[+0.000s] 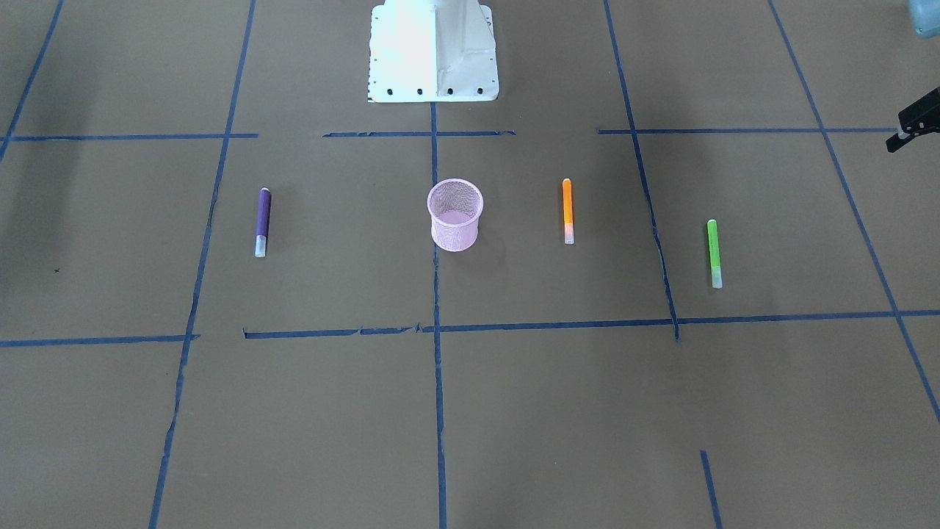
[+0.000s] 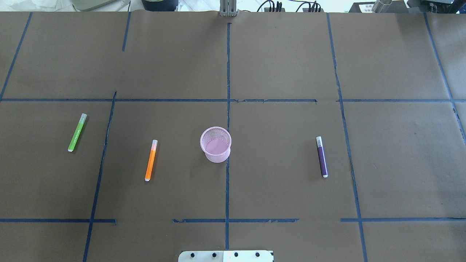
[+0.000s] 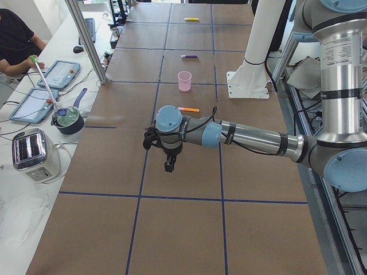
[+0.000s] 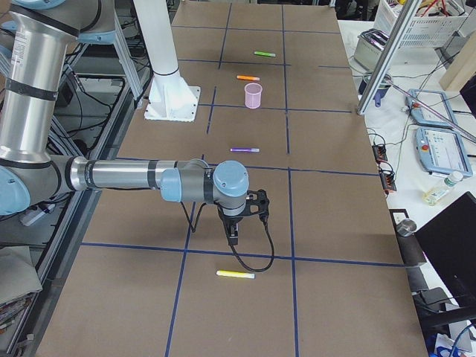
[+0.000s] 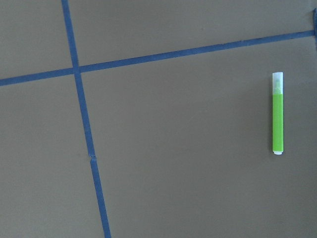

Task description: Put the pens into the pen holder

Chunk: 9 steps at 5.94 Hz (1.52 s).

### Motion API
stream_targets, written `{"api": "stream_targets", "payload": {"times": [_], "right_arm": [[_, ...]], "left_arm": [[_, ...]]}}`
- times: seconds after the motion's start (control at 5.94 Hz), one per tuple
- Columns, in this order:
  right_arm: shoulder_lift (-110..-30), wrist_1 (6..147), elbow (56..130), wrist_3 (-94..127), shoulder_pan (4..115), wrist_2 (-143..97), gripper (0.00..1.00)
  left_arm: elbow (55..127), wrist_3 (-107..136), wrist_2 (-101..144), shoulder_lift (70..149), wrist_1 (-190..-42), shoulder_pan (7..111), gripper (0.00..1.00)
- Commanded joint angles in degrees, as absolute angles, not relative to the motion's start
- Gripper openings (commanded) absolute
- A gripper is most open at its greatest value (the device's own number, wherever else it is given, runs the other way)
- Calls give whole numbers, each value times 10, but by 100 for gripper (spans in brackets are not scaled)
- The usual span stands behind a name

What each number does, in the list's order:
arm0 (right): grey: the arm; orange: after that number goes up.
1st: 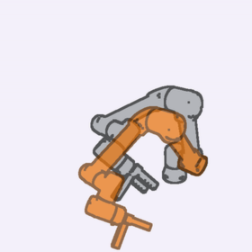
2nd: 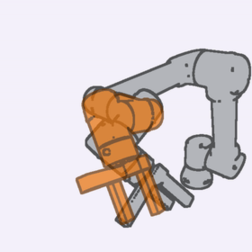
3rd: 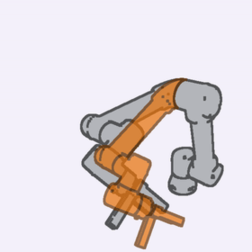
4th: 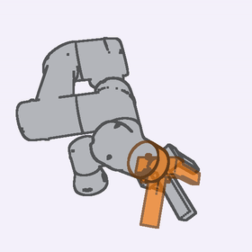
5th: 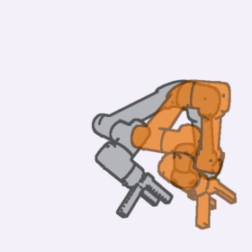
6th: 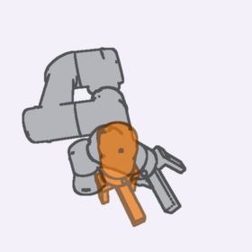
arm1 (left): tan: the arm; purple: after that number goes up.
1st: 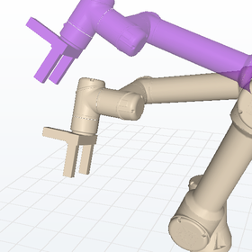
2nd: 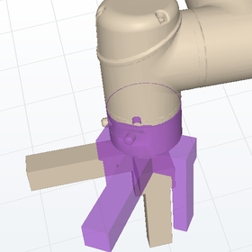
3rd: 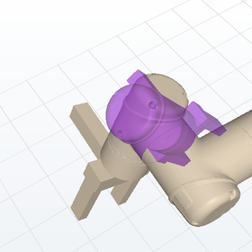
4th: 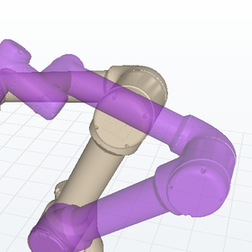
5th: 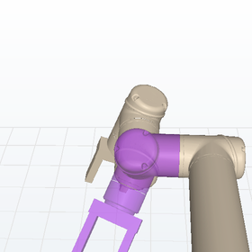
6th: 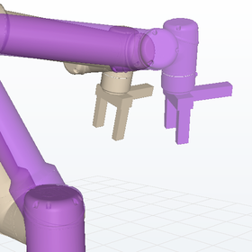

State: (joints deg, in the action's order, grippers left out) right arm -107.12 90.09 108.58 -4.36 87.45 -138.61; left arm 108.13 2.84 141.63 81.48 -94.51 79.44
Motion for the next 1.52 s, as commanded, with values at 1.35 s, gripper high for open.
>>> {"api": "stream_targets", "payload": {"times": [1.35], "right_arm": [[-1088,841,1085,-42,873,-1448,100]], "left_arm": [[876,326,1321,1049,-1009,531,100]]}}
